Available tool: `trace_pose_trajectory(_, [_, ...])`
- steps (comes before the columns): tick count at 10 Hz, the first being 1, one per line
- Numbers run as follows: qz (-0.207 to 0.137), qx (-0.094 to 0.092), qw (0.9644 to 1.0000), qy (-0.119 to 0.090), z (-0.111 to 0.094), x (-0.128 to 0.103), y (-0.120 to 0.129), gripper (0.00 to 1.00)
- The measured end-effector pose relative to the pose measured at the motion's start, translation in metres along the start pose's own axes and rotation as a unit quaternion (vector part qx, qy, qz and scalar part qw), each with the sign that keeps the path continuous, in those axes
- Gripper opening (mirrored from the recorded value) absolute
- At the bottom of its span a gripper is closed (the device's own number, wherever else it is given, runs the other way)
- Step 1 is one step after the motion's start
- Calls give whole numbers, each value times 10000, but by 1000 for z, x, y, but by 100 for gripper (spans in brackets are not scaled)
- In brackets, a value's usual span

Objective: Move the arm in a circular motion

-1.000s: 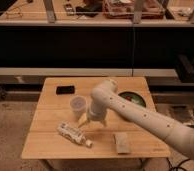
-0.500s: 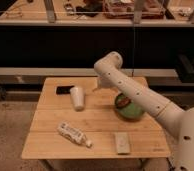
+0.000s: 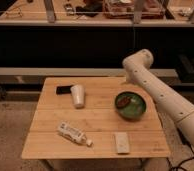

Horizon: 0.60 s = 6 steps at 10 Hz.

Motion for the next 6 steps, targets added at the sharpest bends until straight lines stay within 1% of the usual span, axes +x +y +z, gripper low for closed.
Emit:
trace_pose_trajectory(1, [327,-48,9995,-9,-8,1,32,80])
trace_pose_trajectory(2, [556,37,9984,-121,-21,-9,51,80])
trace_pose_trajectory(3, [789,266,9960,-322,-39,-30,62,80])
trace_pose_trajectory(4, [973,457,9929,-512,-51,-51,71,80])
trace_pose_trajectory(5, [1231,805,9863,-748,-70,-81,80,80])
trace_pose_trajectory(6, [1352,948,9822,-892,-78,-103,87,80])
